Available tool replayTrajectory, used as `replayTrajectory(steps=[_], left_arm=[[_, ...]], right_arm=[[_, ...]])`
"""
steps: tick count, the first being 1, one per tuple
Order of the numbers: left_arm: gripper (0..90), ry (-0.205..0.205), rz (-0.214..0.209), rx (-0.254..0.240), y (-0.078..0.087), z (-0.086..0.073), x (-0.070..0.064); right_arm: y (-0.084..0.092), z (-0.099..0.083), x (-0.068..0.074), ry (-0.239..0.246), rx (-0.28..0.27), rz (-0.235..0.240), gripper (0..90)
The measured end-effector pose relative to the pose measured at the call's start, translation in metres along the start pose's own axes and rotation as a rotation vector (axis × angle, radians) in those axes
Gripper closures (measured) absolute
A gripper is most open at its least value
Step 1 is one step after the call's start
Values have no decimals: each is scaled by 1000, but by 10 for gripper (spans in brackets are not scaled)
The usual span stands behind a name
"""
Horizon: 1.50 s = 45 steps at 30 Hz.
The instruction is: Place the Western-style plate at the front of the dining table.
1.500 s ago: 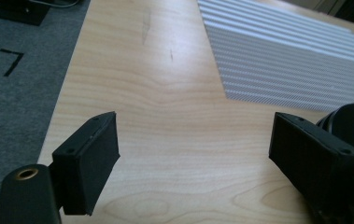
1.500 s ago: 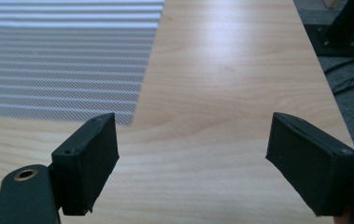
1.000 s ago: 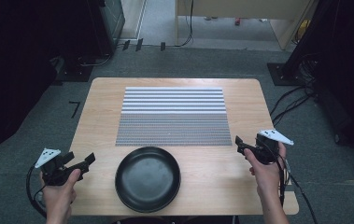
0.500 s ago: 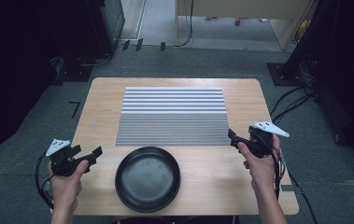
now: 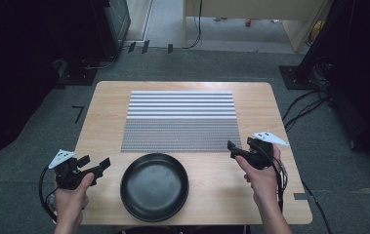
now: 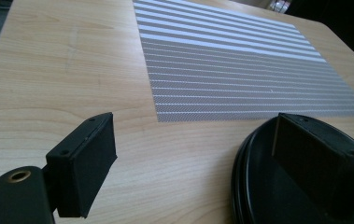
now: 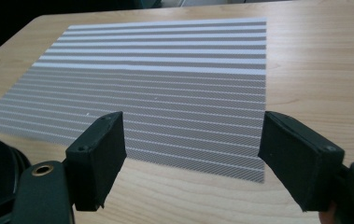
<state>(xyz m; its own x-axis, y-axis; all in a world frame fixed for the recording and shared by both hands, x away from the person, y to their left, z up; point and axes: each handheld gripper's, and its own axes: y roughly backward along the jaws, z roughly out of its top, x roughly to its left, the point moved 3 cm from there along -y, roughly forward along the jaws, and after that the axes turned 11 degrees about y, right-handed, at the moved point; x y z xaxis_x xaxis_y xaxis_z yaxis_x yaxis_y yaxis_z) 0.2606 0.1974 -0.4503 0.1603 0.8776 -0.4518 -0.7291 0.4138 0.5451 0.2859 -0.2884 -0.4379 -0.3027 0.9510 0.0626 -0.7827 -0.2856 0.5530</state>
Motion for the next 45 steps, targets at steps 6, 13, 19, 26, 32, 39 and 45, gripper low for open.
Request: replayTrajectory(steps=[6,13,19,26,32,39,45], left_arm=[[143,7,-29,27,-1,-5,-8],[154,-3,-62,61,-7,-14,-18],[224,-19,-82,75,-10,-20,-27],[265,-35,-90,105,-14,-26,-34],[355,-46,-113,130,-18,-31,-40],[408,-71,-119,159,-22,-37,-45],[493,-109,-116,197,-26,-43,-48]], right_arm=[[-3,-4,17,6,14,0,235],[-5,-10,33,7,19,23,293],[-8,-15,46,30,14,25,358],[-9,-19,64,45,-9,111,467],[-12,-23,78,60,-6,177,514],[-15,-30,92,53,18,243,559],[-18,-38,106,68,58,305,623]])
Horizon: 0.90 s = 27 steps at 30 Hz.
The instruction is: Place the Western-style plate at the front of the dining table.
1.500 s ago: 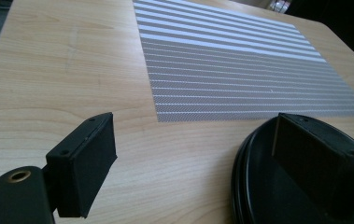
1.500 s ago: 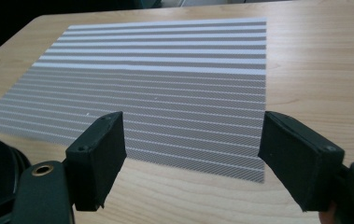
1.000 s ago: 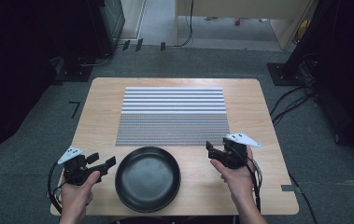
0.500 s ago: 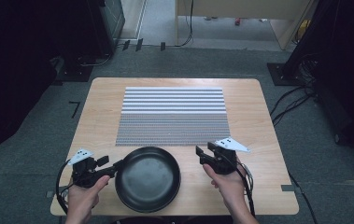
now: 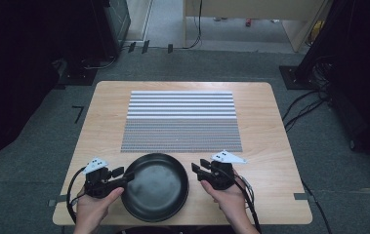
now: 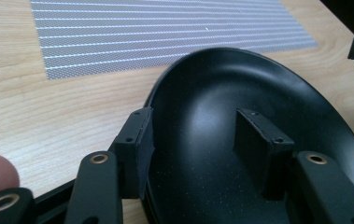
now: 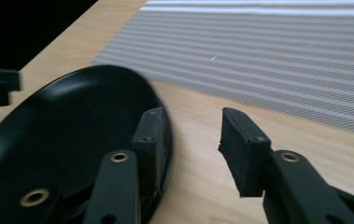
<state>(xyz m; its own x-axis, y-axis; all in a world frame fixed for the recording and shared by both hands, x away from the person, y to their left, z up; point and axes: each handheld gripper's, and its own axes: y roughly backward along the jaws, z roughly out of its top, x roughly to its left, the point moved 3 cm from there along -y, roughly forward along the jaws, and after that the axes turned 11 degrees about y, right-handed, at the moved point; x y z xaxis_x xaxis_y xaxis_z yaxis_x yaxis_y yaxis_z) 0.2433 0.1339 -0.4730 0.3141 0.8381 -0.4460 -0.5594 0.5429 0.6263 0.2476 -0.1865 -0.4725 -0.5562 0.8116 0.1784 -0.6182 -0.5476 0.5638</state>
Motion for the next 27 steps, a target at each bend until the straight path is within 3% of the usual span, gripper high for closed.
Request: replayTrajectory(steps=[10,15,21,27], left_arm=[[557,-29,2,51,-7,-5,-2],[577,-36,-4,78,-10,-7,-3],[578,-36,-19,107,-14,-9,-4],[582,-41,-23,118,-15,-10,-4]], right_arm=[[-9,-8,16,3,66,55,648],[-12,-13,21,-4,63,88,647],[-16,-16,23,-28,72,93,656],[-17,-19,22,-13,66,80,672]])
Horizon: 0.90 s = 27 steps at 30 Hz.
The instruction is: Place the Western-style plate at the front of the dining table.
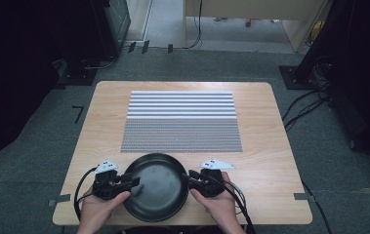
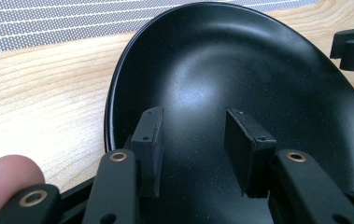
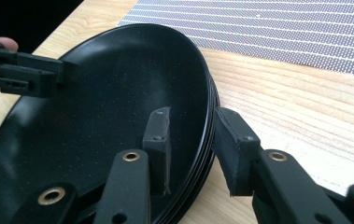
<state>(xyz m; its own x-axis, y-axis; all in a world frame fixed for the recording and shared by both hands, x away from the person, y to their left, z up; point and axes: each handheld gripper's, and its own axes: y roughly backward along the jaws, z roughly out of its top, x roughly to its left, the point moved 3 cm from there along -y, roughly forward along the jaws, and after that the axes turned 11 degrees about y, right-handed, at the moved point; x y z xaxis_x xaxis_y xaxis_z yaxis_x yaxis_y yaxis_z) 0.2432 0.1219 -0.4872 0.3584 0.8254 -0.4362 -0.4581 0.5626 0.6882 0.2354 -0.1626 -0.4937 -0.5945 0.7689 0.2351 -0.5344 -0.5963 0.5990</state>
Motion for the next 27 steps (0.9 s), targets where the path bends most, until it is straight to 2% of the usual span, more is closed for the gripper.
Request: replayTrajectory(steps=[2,4,9,14,19,23,25,27], left_arm=[[582,7,-19,-13,5,2,1],[586,20,-13,-33,11,5,6],[595,40,-9,-34,13,4,13],[595,34,-2,-38,14,5,14],[583,69,11,-62,22,8,24],[576,72,27,-49,19,6,26],[572,54,42,-24,15,5,24],[568,40,39,-2,11,3,20]], right_arm=[[-1,-1,0,13,-3,-8,682],[-4,-4,1,28,-1,-10,707],[-6,-6,0,9,4,5,736],[-4,-5,-2,-27,-4,25,744],[-1,-3,-2,-33,-30,30,734],[-3,-5,-2,-38,-27,21,728],[-4,-6,-3,-42,-28,8,728],[-4,-7,-4,-50,-26,2,728]])
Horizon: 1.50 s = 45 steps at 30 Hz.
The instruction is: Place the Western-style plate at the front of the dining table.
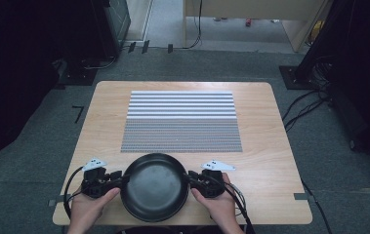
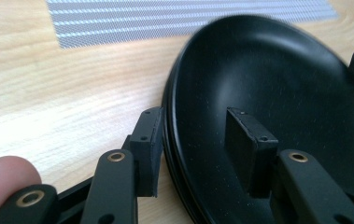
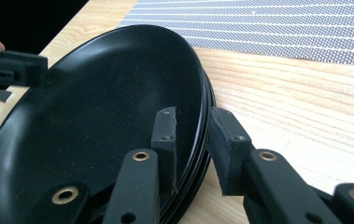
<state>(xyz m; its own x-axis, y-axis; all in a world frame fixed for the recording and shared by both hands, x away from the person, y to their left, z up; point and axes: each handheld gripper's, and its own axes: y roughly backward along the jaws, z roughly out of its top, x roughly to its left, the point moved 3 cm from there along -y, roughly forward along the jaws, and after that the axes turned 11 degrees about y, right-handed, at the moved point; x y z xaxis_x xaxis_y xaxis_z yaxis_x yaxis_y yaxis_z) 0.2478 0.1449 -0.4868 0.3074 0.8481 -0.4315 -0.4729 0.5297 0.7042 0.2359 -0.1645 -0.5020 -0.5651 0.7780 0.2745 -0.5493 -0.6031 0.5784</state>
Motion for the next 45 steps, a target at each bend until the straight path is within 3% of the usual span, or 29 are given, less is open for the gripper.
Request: replayTrajectory(steps=[4,9,11,12,13,17,19,23,31,37,40,45], left_arm=[[547,-18,21,9,0,0,-4],[543,-5,20,11,0,0,-4],[545,-4,25,9,0,0,-5],[554,-5,29,8,0,0,-5],[554,-5,31,6,0,0,-5],[572,1,24,-3,-2,0,-5],[573,9,20,-9,-2,0,-5],[583,31,5,-20,-2,0,-3],[580,33,-19,-12,-8,-2,-6],[574,43,-9,-18,-12,-3,-9],[563,44,-16,-17,-14,-4,-10],[543,32,-12,-21,-15,-4,-11]], right_arm=[[-1,-1,0,-16,12,19,729],[-2,-2,0,-60,13,36,739],[-1,-2,-3,-123,12,61,755],[-1,-3,-6,-179,10,82,763],[-1,-3,-6,-179,10,82,763],[-1,-5,-12,-279,0,128,776],[-1,-6,-13,-300,-2,139,780],[-1,-6,-13,-312,-9,131,801],[2,-5,-17,-369,-20,137,853],[3,-5,-18,-372,-23,131,853],[3,-4,-17,-356,-20,124,837],[5,-2,-12,-284,-12,95,760]])
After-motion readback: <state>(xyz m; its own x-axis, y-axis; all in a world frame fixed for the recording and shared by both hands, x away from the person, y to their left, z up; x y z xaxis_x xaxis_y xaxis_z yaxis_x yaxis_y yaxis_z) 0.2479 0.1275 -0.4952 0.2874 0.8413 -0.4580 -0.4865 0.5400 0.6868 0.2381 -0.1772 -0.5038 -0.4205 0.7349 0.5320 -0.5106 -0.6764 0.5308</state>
